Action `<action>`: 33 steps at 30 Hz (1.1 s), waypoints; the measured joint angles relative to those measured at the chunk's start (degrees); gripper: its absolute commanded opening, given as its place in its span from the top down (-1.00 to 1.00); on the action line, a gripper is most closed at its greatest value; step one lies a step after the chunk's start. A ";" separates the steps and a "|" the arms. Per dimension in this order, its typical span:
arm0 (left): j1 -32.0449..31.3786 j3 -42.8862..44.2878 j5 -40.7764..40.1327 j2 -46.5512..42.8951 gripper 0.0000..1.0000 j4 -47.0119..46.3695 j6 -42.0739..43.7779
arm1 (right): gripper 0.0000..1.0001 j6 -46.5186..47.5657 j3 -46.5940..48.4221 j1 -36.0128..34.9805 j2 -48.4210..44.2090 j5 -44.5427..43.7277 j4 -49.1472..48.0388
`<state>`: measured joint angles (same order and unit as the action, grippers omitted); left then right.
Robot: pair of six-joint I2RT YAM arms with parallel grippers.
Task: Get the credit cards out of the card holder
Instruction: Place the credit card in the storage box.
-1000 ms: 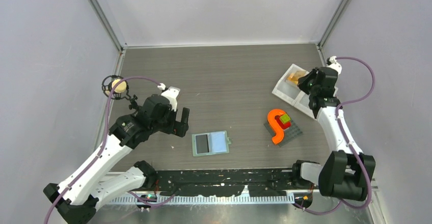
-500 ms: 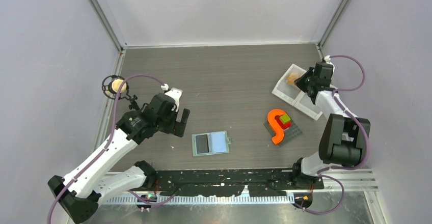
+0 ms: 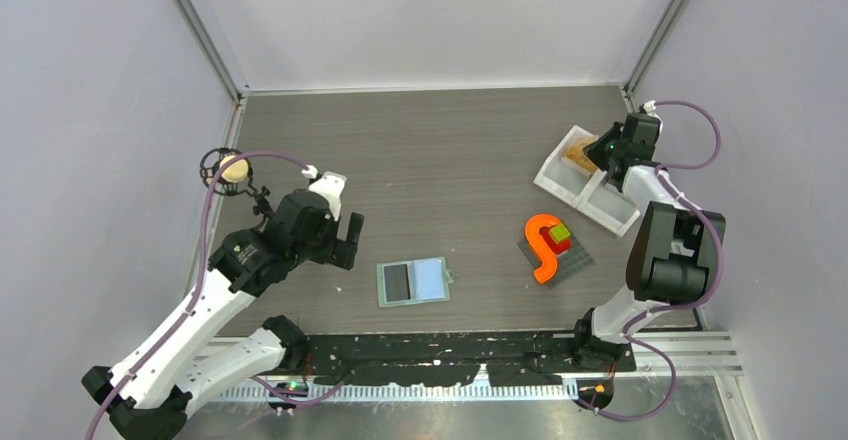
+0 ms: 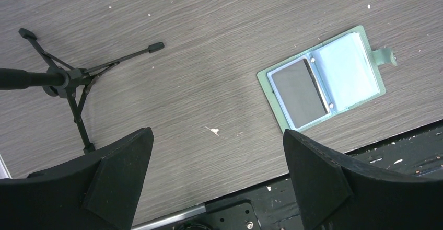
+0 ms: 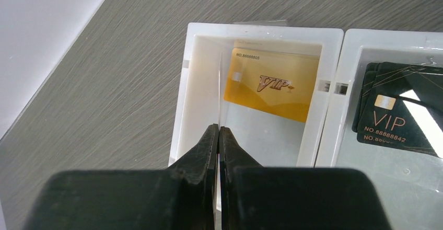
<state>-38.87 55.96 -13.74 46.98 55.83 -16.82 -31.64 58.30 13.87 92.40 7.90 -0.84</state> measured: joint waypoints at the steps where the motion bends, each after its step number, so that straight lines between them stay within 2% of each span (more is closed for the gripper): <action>1: 0.00 -0.07 0.00 -0.33 -0.99 -0.15 0.20 | 0.90 0.00 0.07 0.15 0.35 -0.02 -0.11; 11: 0.00 -0.39 0.26 -1.05 -0.99 -1.18 0.74 | 0.79 -0.28 1.40 1.53 5.07 0.83 -0.94; 19: 0.00 -0.39 0.33 -0.02 -0.99 -1.36 0.74 | 0.61 -0.48 2.27 1.75 6.10 1.16 -1.14; 33: 0.00 -0.39 0.50 0.20 -0.99 -1.57 0.74 | 0.56 -0.02 4.37 2.08 5.95 -3.37 2.54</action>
<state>-38.87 55.57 -13.23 47.18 54.26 -16.08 -31.66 62.67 15.94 98.35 4.54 1.69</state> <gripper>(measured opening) 0.995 0.216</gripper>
